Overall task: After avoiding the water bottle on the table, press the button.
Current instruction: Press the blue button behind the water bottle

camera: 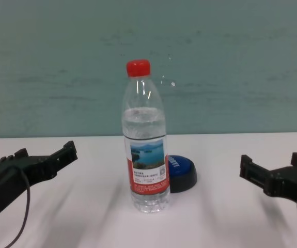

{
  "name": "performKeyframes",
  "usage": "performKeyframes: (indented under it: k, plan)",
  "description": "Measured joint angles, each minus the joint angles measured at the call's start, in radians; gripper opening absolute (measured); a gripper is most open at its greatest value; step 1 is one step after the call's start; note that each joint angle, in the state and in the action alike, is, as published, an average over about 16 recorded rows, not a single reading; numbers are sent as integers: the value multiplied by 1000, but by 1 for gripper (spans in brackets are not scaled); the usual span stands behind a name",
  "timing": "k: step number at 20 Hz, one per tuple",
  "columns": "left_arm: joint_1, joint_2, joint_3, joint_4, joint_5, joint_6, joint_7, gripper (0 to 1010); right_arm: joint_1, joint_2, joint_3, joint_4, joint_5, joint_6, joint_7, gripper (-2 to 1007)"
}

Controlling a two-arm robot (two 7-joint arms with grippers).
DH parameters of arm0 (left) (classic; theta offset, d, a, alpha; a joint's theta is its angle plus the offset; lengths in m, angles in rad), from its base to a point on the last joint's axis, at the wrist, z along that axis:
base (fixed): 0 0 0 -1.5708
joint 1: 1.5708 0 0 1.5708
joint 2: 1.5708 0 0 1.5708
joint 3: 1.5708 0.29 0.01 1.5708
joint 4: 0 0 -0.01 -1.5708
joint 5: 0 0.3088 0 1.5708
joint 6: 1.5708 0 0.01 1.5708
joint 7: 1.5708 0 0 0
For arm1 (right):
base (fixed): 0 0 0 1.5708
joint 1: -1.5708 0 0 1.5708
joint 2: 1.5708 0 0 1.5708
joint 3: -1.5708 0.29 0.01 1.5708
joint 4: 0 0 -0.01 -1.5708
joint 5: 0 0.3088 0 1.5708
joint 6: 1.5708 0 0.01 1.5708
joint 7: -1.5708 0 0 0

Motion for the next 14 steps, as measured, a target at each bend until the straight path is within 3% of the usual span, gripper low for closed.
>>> performKeyframes:
  k: [7,14]
  plan:
    - [7,2,-3,-12,5,6,-1,1000,0,0,0,0,0,0,0,1004]
    - [60,17,-25,-86,33,33,-1,1000,0,0,0,0,0,0,0,1004]
